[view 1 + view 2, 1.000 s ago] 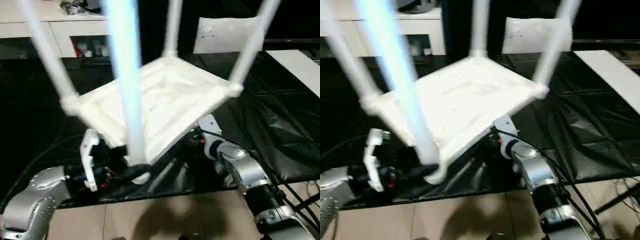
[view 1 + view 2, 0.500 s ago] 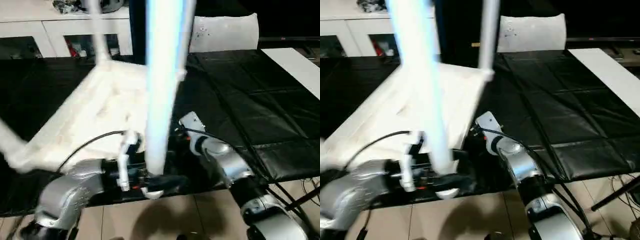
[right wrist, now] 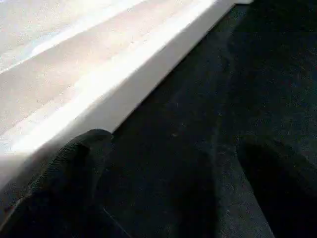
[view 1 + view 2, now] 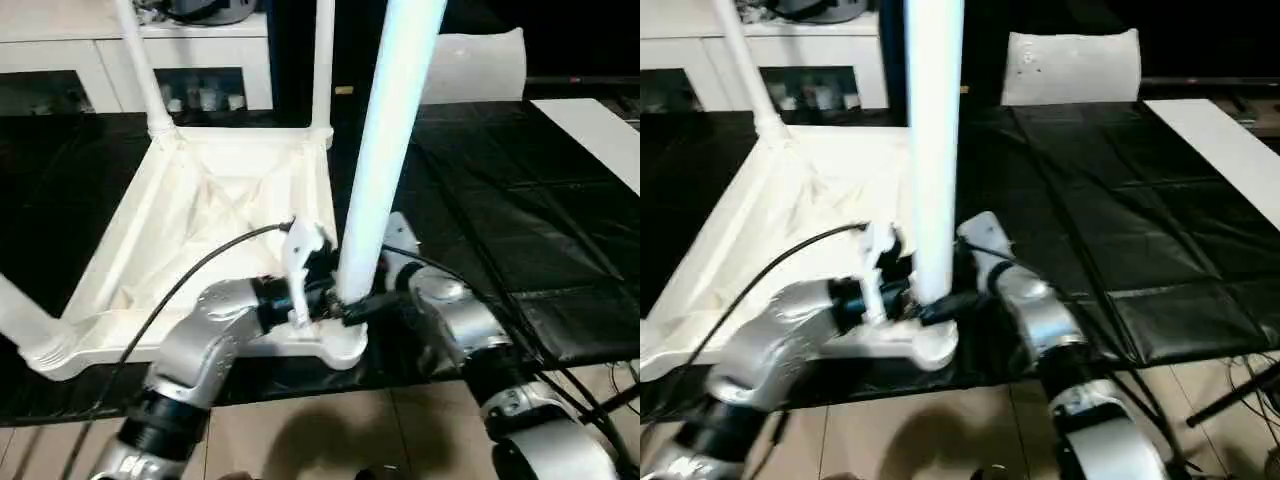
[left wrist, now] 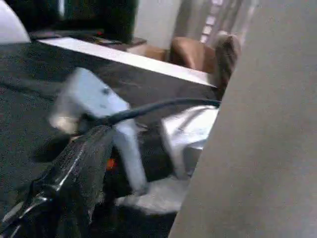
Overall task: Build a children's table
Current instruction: Rotate table base
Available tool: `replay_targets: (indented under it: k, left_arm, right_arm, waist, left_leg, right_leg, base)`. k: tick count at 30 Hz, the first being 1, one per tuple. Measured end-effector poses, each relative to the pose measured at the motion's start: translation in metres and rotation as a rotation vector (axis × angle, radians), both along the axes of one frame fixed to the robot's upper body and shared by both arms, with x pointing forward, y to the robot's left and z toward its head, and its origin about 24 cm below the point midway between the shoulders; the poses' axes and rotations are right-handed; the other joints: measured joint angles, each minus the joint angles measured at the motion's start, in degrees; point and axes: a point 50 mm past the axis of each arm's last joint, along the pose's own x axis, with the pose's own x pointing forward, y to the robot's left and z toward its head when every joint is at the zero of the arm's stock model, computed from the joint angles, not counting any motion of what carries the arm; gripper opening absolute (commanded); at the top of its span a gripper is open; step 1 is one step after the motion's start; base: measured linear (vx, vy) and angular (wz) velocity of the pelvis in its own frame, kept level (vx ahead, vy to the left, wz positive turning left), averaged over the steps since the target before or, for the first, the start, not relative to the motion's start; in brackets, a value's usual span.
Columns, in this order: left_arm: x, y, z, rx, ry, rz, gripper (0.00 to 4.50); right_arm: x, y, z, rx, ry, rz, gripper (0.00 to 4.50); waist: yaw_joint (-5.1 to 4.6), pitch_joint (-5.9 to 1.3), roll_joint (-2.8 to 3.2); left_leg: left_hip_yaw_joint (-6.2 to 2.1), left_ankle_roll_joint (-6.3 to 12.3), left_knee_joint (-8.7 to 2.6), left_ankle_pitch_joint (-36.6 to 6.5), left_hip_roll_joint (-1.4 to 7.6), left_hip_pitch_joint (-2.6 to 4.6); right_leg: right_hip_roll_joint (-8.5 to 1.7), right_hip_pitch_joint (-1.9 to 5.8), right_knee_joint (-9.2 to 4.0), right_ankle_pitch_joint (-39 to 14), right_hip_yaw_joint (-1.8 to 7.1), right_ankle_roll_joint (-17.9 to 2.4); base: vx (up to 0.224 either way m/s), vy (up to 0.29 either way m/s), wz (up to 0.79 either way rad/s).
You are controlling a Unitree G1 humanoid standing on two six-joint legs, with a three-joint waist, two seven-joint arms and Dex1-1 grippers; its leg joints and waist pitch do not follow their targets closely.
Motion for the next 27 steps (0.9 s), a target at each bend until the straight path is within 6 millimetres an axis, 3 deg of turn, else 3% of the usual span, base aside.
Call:
replay_targets:
  k: [3, 6, 7, 9, 14, 18, 21, 27]
  left_arm:
    - [-0.001, 0.013, 0.0, 0.054, -0.036, 0.013, 4.46]
    - [-0.011, 0.039, -0.015, 0.125, 0.012, -0.009, 4.46]
    - [-0.014, 0.046, -0.019, 0.143, 0.036, -0.031, 4.2]
    - [-0.02, 0.061, -0.025, 0.189, 0.067, -0.062, 4.12]
    - [-0.023, 0.075, -0.024, 0.262, 0.057, -0.121, 3.64]
    - [-0.024, 0.091, -0.026, 0.363, 0.061, -0.148, 3.25]
    - [-0.022, 0.1, -0.031, 0.421, 0.066, -0.152, 3.18]
    - [-0.007, 0.108, -0.03, 0.517, 0.037, -0.189, 2.57]
  right_arm:
    - [-0.008, -0.023, -0.004, 0.003, -0.015, -0.038, 4.5]
    - [-0.017, -0.042, 0.0, 0.045, -0.032, -0.027, 4.5]
    - [-0.02, -0.044, 0.003, 0.061, -0.04, -0.019, 4.5]
    - [-0.024, -0.045, 0.01, 0.09, -0.068, 0.001, 4.5]
    - [-0.031, -0.042, 0.023, 0.108, -0.117, 0.085, 4.5]
    - [-0.048, -0.044, 0.023, 0.104, -0.059, 0.189, 4.5]
    - [-0.061, -0.041, 0.021, 0.101, -0.027, 0.304, 4.5]
    - [-0.082, -0.041, 0.03, 0.124, 0.0, 0.468, 4.5]
  waist:
    - [-0.03, -0.01, 0.07]
    - [-0.41, -0.01, 0.17]
    - [-0.35, 0.0, 0.18]
    - [-0.08, 0.03, 0.22]
    - [0.48, 0.07, 0.34]
    - [0.66, 0.08, 0.47]
    - [0.64, 0.12, 0.68]
    - [0.82, 0.1, 0.81]
  left_leg:
    - [0.01, -0.01, -0.03, 0.0, 0.01, 0.03]
    - [0.0, -0.01, -0.07, 0.0, 0.04, 0.04]
    - [-0.07, -0.01, -0.07, 0.0, 0.05, 0.04]
    - [-0.13, -0.02, -0.08, 0.0, 0.05, 0.12]
    - [-0.12, -0.01, -0.05, 0.0, -0.08, 0.09]
    - [-0.12, -0.02, -0.1, 0.0, -0.08, 0.09]
    - [-0.12, -0.03, -0.09, 0.0, -0.07, 0.14]
    - [-0.17, -0.03, -0.07, 0.0, -0.08, 0.17]
  right_leg:
    - [0.03, 0.03, 0.05, 0.0, 0.02, 0.0]
    - [0.15, 0.07, 0.07, 0.0, 0.06, 0.0]
    - [0.19, 0.04, 0.08, 0.0, 0.04, 0.0]
    - [0.21, 0.03, 0.06, 0.0, 0.03, 0.0]
    - [0.06, 0.04, -0.06, 0.0, 0.05, 0.0]
    - [0.07, 0.06, -0.12, 0.0, 0.05, 0.0]
    - [0.08, 0.06, -0.06, 0.0, 0.06, 0.0]
    - [0.1, 0.2, -0.12, 0.0, 0.05, 0.0]
  base:
    - [0.0, 0.0, 0.0]
    - [0.0, 0.0, 0.0]
    - [0.0, 0.0, 0.0]
    - [0.0, 0.0, 0.0]
    - [0.0, 0.0, 0.0]
    - [0.0, 0.0, 0.0]
    - [0.0, 0.0, 0.0]
    - [0.0, 0.0, 0.0]
